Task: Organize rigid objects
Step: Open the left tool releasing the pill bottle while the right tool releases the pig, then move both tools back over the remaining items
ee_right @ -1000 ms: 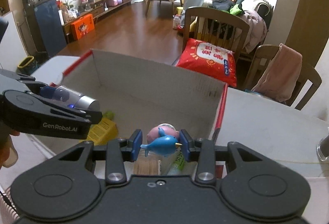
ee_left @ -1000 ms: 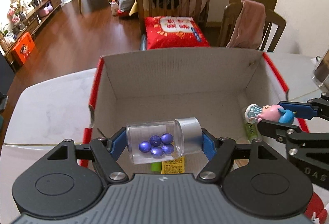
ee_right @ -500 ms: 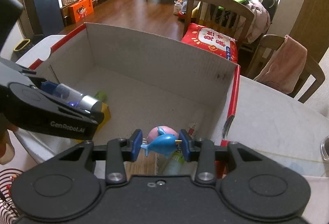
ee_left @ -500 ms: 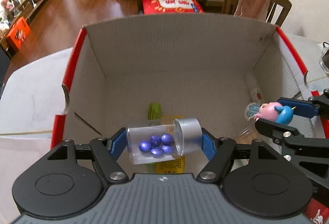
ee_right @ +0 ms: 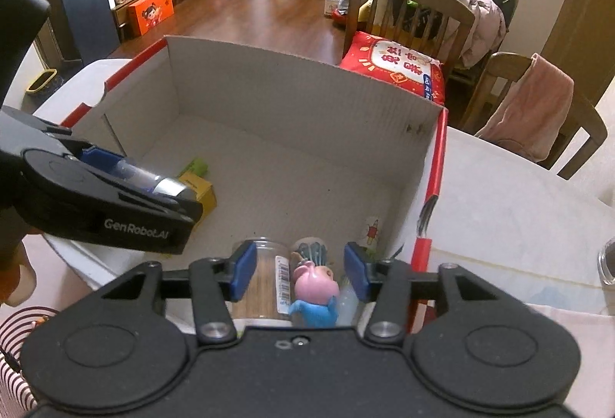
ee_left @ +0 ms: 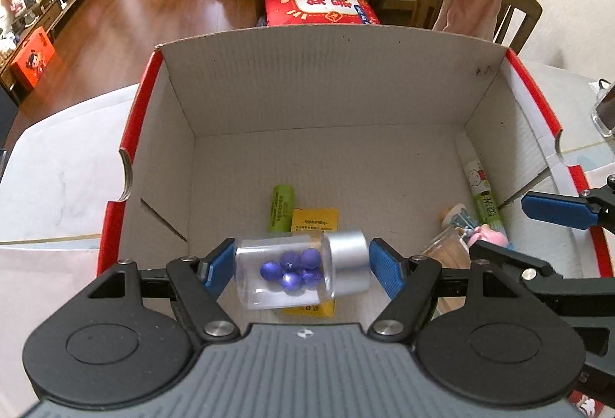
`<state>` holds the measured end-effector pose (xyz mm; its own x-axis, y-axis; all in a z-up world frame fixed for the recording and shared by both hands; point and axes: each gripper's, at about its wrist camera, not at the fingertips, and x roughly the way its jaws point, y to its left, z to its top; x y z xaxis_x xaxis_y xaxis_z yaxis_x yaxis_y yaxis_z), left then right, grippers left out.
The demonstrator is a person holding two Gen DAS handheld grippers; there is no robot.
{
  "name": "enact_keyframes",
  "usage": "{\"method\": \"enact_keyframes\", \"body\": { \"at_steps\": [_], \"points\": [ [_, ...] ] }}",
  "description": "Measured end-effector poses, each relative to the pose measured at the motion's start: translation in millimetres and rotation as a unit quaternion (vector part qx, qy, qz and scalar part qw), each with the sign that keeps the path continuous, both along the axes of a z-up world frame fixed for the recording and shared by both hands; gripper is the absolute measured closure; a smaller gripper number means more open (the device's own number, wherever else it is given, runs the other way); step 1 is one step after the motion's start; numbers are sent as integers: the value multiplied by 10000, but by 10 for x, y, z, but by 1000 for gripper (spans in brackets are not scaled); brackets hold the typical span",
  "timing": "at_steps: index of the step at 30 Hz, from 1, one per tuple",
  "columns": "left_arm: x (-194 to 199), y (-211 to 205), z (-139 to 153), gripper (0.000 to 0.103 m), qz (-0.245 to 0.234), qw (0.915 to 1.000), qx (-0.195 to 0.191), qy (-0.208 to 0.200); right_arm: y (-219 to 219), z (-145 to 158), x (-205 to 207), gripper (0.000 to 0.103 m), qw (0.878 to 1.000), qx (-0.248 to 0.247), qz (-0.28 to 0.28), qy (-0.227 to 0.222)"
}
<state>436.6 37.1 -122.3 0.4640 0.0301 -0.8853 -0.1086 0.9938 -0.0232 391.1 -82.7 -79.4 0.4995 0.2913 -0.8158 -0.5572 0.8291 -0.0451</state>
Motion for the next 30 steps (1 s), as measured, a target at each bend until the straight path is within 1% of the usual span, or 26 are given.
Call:
{"method": "enact_keyframes", "body": {
  "at_steps": [4,8,13,15,17,19,22,30],
  "points": [
    [-89,-1,90,29,37,9999,0,-130,-40,98,-60,49,9999,115,-37,-21],
    [-186,-4,208,29,40,9996,-60,-256,-85,216,-137,45,9997,212,-70,-88],
    [-288,-43,340,28,10,9992,-29,-395,-166,366,-250,40,9991,341,-175,-189],
    [-328,-56,378,27,-28,9990,-31,-438,-192,408,-284,39,9989,380,-207,-182],
    [-369,-61,407,23,-38,9989,12,-477,-219,448,-321,38,9986,418,-247,-197],
    [-422,-90,433,23,-104,9985,81,-537,-248,483,-369,36,9984,466,-253,-208],
    [-499,-143,477,23,-197,9979,167,-590,-275,538,-450,35,9980,521,-255,-234],
    [-804,-190,658,21,-292,9962,221,-794,-369,742,-742,26,9965,723,-198,-362]
  ]
}}
